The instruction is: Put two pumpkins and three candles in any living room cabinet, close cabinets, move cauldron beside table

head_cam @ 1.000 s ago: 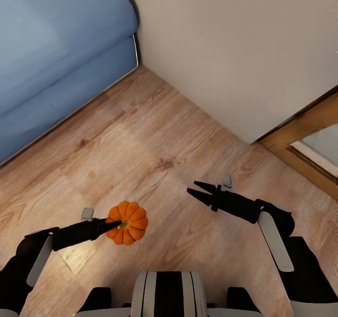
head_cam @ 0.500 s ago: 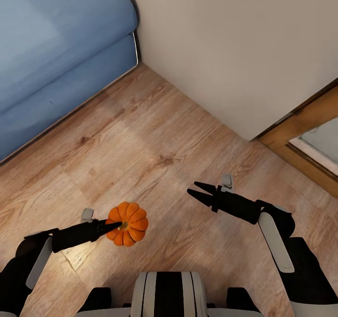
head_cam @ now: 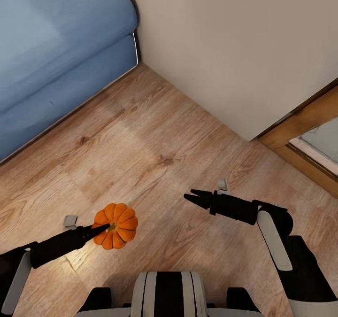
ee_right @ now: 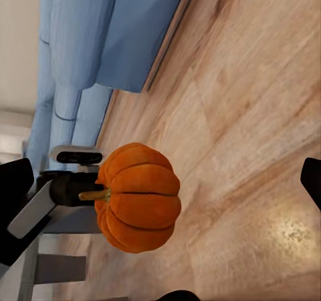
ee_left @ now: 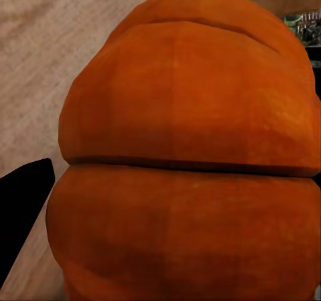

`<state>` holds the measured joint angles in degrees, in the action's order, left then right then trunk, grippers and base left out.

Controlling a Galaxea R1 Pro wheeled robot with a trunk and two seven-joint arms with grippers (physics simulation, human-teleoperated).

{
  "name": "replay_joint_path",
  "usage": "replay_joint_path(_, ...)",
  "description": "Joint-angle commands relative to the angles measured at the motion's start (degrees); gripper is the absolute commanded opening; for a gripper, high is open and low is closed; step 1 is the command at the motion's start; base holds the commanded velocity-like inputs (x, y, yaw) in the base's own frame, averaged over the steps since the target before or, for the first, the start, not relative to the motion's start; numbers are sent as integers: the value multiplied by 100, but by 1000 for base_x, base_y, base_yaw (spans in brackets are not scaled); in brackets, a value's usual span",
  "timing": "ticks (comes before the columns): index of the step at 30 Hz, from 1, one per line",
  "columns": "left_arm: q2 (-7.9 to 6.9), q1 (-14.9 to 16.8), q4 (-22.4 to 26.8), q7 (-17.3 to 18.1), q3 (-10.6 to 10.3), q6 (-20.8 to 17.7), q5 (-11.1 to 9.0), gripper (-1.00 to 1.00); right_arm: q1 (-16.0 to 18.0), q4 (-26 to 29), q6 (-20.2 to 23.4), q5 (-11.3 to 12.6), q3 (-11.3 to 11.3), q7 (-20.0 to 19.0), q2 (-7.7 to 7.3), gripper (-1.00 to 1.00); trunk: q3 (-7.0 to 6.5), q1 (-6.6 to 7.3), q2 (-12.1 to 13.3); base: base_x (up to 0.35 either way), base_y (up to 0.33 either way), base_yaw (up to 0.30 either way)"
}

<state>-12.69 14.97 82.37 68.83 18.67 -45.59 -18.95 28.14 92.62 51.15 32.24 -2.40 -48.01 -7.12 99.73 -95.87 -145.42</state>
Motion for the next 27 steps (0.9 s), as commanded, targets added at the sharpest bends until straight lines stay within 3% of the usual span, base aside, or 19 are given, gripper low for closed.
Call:
replay_joint_path(1, 23, -32, 84, -13, 35, -45, 19, -100, 5, 2, 22, 1, -13, 15, 2, 100, 0, 0, 0, 0, 0, 0)
replay_joint_path(6, 73, -59, 141, -109, 254, -180, 0, -100, 30, 9, 74, -9, -45, 93, 5, 100, -89, 10, 5, 0, 0, 0)
replay_joint_path(10, 204, -64, 106, -263, 336, -237, 24, -100, 58, 10, 184, -8, -89, 620, 7, 100, -177, 21, 11, 0, 0, 0)
replay_joint_path(14, 503, -108, 78, -1021, 338, -217, 8, -100, 132, 10, 320, -11, -178, 819, 8, 100, -266, 31, 16, 0, 0, 0)
replay_joint_path(18, 637, -230, 260, -1316, 334, -201, -20, -100, 149, 10, 355, -12, -235, 871, 7, 100, -354, 41, 21, 0, 0, 0)
replay_joint_path(27, 645, -264, 307, -1385, 356, -210, -2, -100, 79, 10, 215, 8, -273, 743, -25, 100, -554, 64, 33, 0, 0, 0)
